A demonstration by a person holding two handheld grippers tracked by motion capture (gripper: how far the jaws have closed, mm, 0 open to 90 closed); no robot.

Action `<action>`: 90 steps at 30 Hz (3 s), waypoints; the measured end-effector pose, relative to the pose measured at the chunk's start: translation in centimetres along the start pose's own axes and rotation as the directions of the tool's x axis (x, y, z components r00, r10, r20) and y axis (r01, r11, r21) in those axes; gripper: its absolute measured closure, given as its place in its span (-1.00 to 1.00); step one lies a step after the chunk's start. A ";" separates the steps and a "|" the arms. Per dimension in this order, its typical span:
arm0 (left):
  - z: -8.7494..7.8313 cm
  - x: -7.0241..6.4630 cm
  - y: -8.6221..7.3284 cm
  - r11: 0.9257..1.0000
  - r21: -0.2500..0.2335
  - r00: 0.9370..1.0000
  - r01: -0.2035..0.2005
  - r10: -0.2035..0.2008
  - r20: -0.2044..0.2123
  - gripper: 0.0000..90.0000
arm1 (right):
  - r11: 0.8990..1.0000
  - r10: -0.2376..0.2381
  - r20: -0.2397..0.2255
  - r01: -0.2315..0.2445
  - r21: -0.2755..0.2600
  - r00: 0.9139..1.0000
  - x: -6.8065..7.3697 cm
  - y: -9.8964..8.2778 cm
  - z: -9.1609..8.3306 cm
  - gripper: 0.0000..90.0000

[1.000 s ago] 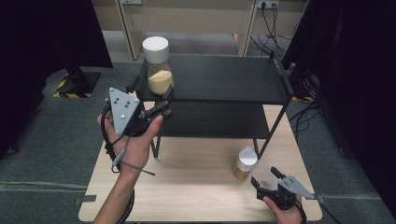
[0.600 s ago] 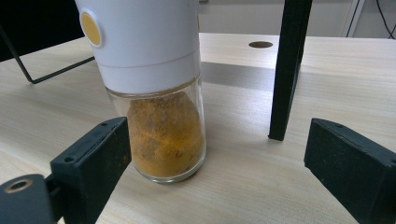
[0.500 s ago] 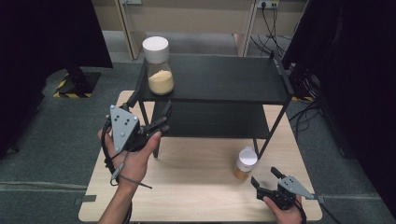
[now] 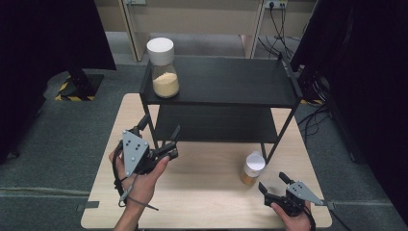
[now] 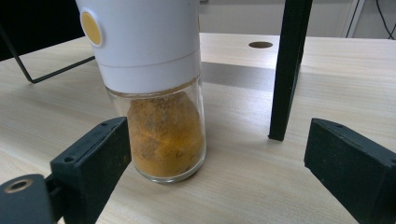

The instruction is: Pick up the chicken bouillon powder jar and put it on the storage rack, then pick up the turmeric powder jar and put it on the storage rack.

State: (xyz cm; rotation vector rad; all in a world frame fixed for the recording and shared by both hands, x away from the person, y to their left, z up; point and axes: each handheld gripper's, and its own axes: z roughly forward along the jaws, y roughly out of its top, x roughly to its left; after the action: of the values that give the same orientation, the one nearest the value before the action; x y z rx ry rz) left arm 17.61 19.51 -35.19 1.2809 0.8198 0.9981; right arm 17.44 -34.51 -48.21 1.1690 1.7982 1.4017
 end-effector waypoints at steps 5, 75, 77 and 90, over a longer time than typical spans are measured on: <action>-0.6 -0.1 -2.0 1.000 0.020 1.000 -0.007 0.006 0.021 -0.71 | 1.000 0.002 -0.001 -0.002 -0.001 1.000 0.0 0.0 0.0 -0.83; -2.4 -0.2 -15.8 0.963 0.267 0.997 0.024 -0.043 0.065 -0.76 | 1.000 -0.017 -0.018 0.016 -0.017 1.000 0.3 0.2 -0.2 -0.83; -2.4 -0.2 -15.8 0.963 0.267 0.997 0.022 -0.042 0.066 -0.76 | 0.999 -0.025 -0.026 0.025 -0.027 0.999 0.4 0.4 -0.4 -0.83; -2.4 -0.3 -15.8 0.964 0.266 0.997 0.015 -0.034 0.069 -0.76 | 0.996 -0.076 -0.054 0.074 -0.039 0.996 2.3 2.8 1.1 -0.78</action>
State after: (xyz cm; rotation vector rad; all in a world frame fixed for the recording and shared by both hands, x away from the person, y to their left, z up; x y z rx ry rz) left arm 17.48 20.01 -51.13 1.5227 0.9331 0.8353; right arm 18.17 -31.75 -45.65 1.0419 1.8276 1.4305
